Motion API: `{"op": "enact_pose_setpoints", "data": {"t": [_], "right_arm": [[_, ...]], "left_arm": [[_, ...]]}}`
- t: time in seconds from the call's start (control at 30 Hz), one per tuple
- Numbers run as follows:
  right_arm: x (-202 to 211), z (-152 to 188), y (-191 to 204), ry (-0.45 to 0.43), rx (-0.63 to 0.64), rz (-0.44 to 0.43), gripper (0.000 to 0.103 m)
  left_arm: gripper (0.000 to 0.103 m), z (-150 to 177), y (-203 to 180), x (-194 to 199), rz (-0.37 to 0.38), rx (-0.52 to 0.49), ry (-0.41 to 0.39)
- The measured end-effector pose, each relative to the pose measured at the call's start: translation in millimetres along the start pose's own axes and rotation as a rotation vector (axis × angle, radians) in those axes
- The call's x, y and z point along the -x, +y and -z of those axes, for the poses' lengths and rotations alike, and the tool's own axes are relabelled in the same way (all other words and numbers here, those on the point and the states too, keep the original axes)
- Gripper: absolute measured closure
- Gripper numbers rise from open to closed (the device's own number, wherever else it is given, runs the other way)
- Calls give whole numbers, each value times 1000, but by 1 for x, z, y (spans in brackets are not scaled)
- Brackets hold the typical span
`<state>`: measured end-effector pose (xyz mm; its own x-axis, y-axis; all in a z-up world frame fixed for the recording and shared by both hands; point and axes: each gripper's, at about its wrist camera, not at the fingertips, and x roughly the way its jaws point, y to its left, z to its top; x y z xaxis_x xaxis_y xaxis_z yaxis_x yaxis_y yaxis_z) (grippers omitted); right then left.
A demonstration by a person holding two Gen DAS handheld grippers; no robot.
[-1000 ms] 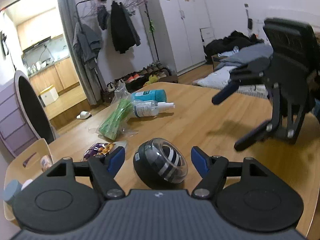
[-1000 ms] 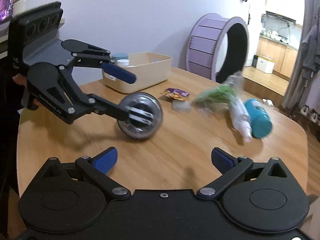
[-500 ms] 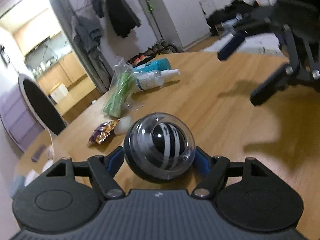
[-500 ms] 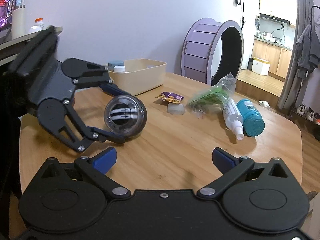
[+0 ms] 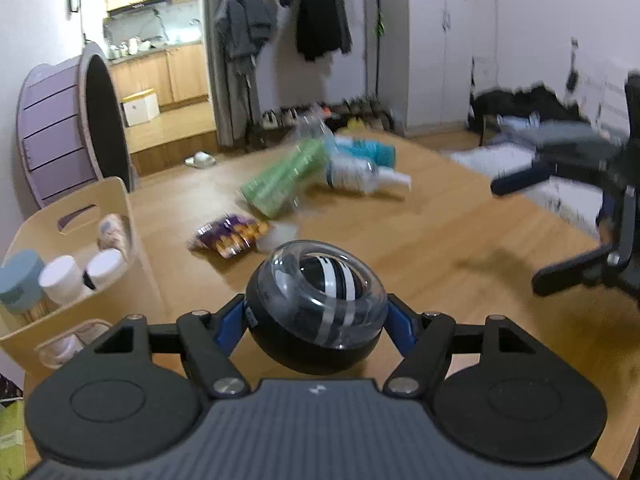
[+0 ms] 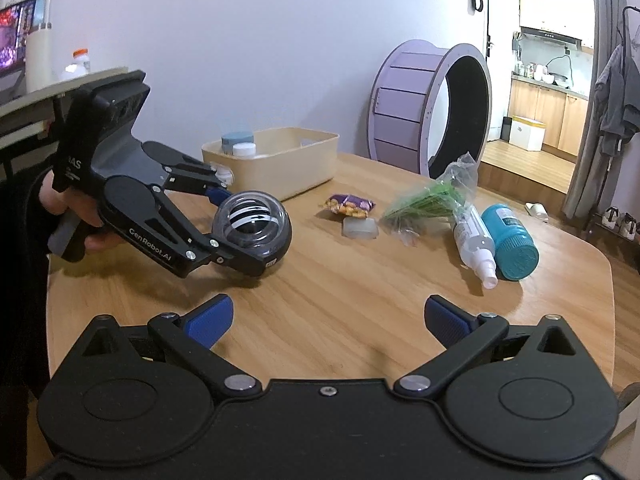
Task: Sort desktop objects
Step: 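Carry the wrist ball with the left gripper over the basket and lower it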
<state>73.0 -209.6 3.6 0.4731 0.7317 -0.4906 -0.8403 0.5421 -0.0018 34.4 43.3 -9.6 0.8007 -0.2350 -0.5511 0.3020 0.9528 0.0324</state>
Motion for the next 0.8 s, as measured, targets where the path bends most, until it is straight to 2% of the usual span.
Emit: {"op": "enact_pose_setpoints", "data": {"t": [0.2, 0.47, 0.6, 0.8], "right_arm": [[-4, -9, -1, -41, -43, -27, 0], [-17, -26, -3, -102, -109, -63, 0], [-24, -31, -3, -108, -126, -73, 0], [-36, -36, -3, -105, -137, -89, 0]], "left_arm": [[32, -17, 27, 23, -12, 124, -79], [32, -53, 94, 38, -146, 264, -135], [32, -71, 131, 28, -223, 315, -99], [32, -77, 178, -11, -283, 410, 24]]}}
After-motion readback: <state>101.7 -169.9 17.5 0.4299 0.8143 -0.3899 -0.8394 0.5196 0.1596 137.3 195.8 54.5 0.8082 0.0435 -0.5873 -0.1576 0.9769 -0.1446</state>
